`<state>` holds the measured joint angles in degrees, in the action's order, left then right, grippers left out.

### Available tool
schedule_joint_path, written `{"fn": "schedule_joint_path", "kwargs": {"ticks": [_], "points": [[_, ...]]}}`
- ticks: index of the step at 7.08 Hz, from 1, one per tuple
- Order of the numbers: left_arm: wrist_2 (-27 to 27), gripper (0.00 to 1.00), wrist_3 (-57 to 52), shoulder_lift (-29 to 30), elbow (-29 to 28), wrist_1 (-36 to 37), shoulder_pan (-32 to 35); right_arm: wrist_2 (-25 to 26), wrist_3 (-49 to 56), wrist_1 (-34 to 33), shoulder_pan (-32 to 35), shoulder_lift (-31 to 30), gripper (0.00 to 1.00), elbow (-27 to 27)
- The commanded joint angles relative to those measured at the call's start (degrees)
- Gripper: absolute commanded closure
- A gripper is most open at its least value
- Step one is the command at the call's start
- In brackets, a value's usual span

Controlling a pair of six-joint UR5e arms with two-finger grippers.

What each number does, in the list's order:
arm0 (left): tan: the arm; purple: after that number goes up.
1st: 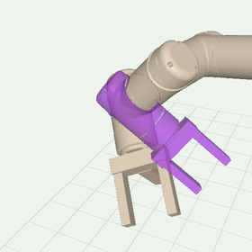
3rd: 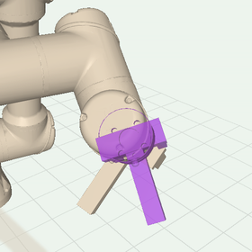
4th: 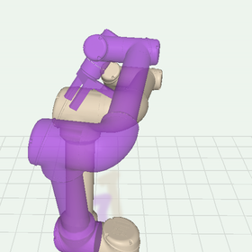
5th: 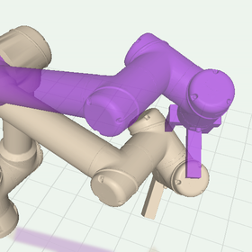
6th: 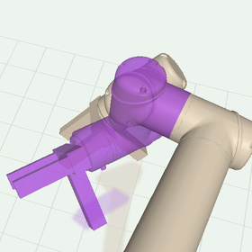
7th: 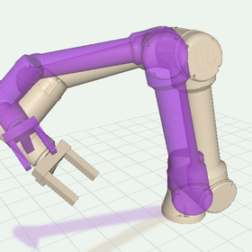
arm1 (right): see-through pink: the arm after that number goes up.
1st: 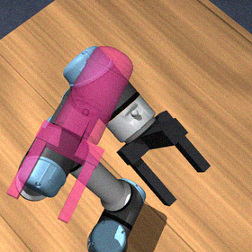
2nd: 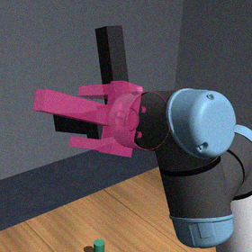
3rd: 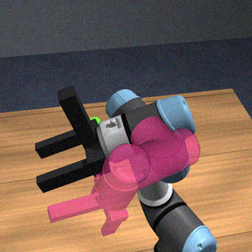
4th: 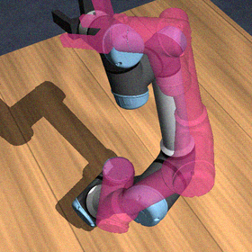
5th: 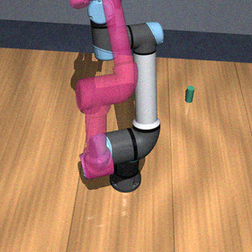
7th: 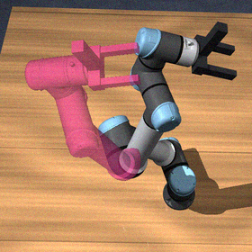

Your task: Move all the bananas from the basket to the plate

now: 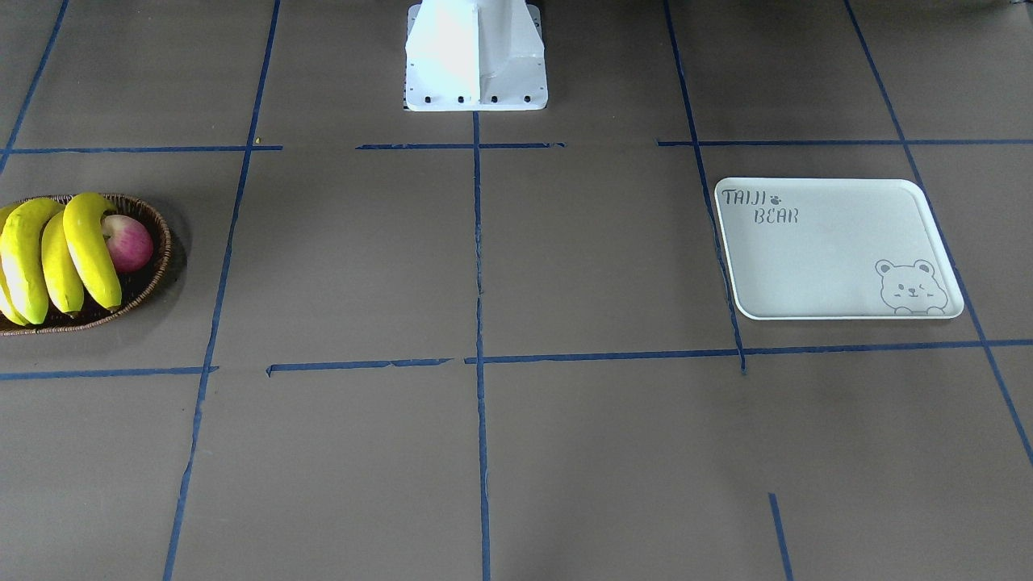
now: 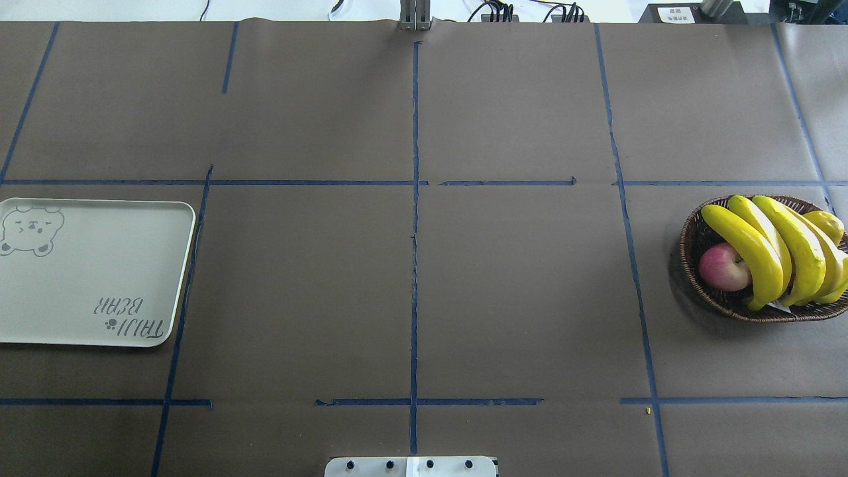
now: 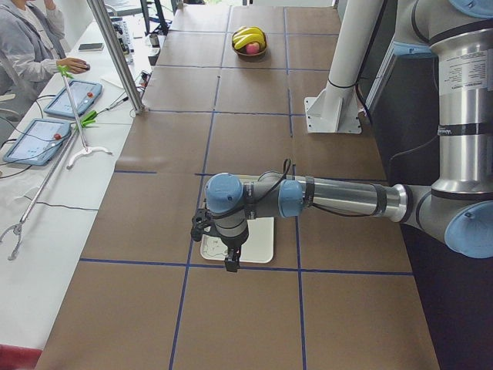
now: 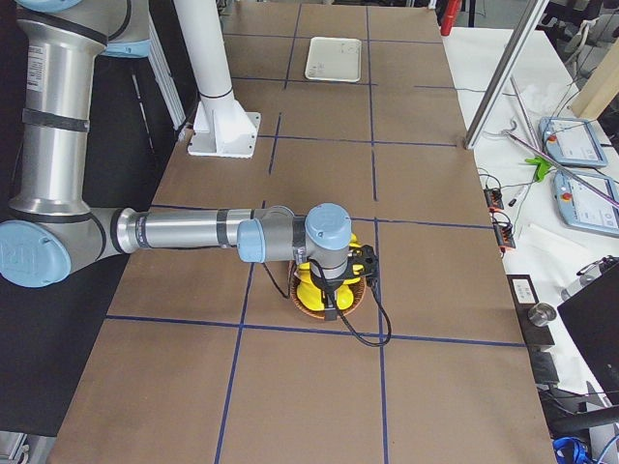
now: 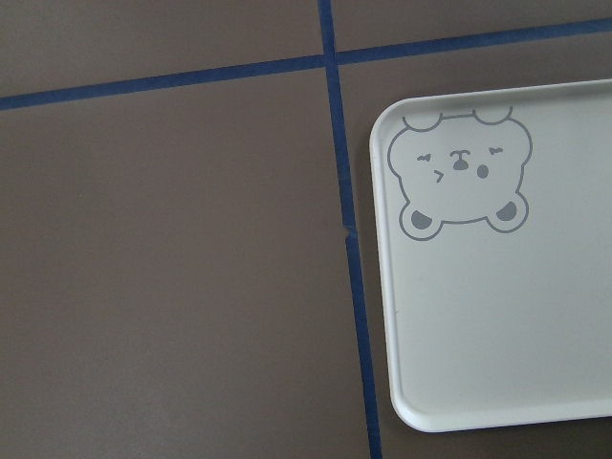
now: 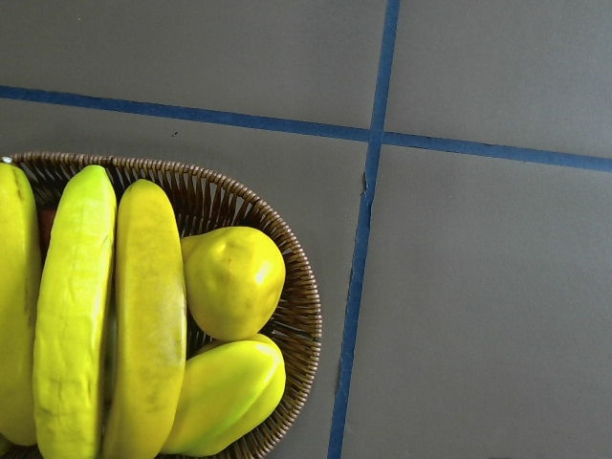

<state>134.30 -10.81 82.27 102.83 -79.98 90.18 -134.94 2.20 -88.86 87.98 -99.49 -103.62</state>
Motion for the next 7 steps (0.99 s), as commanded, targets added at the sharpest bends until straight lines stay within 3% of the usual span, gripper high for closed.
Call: {"fn": "schedule_joint_path", "kwargs": {"ticks": [1,3,5,7], "points": [[0.00,0.00,0.08,0.09,0.00,0.08,0.00,0.03,0.00,0.00,0.00,0.00,0.00,0.00],[0.00,0.00,0.09,0.09,-0.18,0.08,-0.09,-0.41,0.00,4.88,-1.66,0.17,0.00,-0.61],[0.00,0.00,0.09,0.09,-0.26,0.08,-0.09,-4.62,0.26,11.73,-6.22,0.09,0.00,-2.62],[0.00,0.00,0.09,0.09,-0.35,0.08,-0.18,-3.58,-6.89,13.80,-13.59,0.96,0.01,-5.34]]}}
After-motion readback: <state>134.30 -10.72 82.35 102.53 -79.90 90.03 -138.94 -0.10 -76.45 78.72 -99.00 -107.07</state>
